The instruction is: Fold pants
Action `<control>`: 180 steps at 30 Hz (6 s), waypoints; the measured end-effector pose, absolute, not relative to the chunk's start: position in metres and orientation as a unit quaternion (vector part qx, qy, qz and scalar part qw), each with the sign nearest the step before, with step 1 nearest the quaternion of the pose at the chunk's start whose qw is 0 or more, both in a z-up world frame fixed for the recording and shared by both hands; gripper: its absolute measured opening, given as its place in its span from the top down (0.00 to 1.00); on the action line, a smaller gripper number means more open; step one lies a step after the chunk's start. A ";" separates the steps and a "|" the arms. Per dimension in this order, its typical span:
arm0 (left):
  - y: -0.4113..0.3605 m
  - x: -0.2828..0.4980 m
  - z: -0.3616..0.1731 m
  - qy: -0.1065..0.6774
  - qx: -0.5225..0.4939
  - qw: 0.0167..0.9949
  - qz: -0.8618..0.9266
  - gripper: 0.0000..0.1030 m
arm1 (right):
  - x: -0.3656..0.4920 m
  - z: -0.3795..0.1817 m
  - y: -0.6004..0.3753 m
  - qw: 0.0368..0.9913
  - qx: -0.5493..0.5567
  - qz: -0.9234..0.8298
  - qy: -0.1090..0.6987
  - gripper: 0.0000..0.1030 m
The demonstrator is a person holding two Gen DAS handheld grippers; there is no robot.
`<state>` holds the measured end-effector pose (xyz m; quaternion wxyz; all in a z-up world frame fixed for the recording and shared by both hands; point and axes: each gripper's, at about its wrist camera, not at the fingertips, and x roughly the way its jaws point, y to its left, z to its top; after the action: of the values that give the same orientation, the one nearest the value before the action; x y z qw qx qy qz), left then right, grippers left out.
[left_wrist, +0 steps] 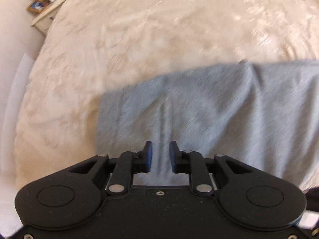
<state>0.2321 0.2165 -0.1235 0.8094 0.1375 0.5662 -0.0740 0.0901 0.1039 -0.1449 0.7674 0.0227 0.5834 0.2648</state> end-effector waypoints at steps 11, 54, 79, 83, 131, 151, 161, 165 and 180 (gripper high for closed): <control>0.241 0.304 -0.196 0.572 0.169 0.799 0.079 0.61 | 0.091 -0.154 0.118 0.767 0.020 0.254 0.589 0.93; 0.214 0.290 -0.133 0.524 0.103 0.843 0.063 0.53 | 0.281 -0.156 -0.070 0.856 0.094 -0.007 0.509 0.78; -0.094 0.171 -0.127 0.569 0.121 0.812 -0.046 0.53 | 0.194 -0.193 -0.418 0.825 0.127 -0.129 0.535 0.70; -0.107 0.173 -0.126 0.567 0.130 0.812 -0.044 0.53 | 0.233 -0.219 -0.428 0.817 0.131 -0.127 0.548 0.73; -0.290 0.219 -0.153 0.516 0.194 0.816 -0.175 0.53 | 0.111 -0.148 -0.512 0.852 0.186 -0.112 0.476 0.78; -0.239 0.215 -0.158 0.544 0.154 0.817 -0.110 0.53 | 0.192 -0.180 -0.525 0.840 0.217 0.014 0.498 0.96; -0.246 0.238 -0.201 0.545 0.183 0.814 -0.080 0.51 | 0.222 -0.213 -0.530 0.831 0.203 -0.050 0.515 0.93; -0.246 0.248 -0.215 0.545 0.192 0.813 -0.075 0.50 | 0.206 -0.191 -0.535 0.844 0.210 -0.074 0.488 0.78; -0.238 0.242 -0.190 0.542 0.201 0.812 -0.079 0.51 | 0.078 -0.178 -0.502 0.793 0.297 -0.143 0.513 0.65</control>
<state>0.2415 -0.2385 -0.1903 0.8123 0.2006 0.5419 -0.0790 0.0784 -0.5016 -0.1785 0.7931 0.2965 0.5125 -0.1426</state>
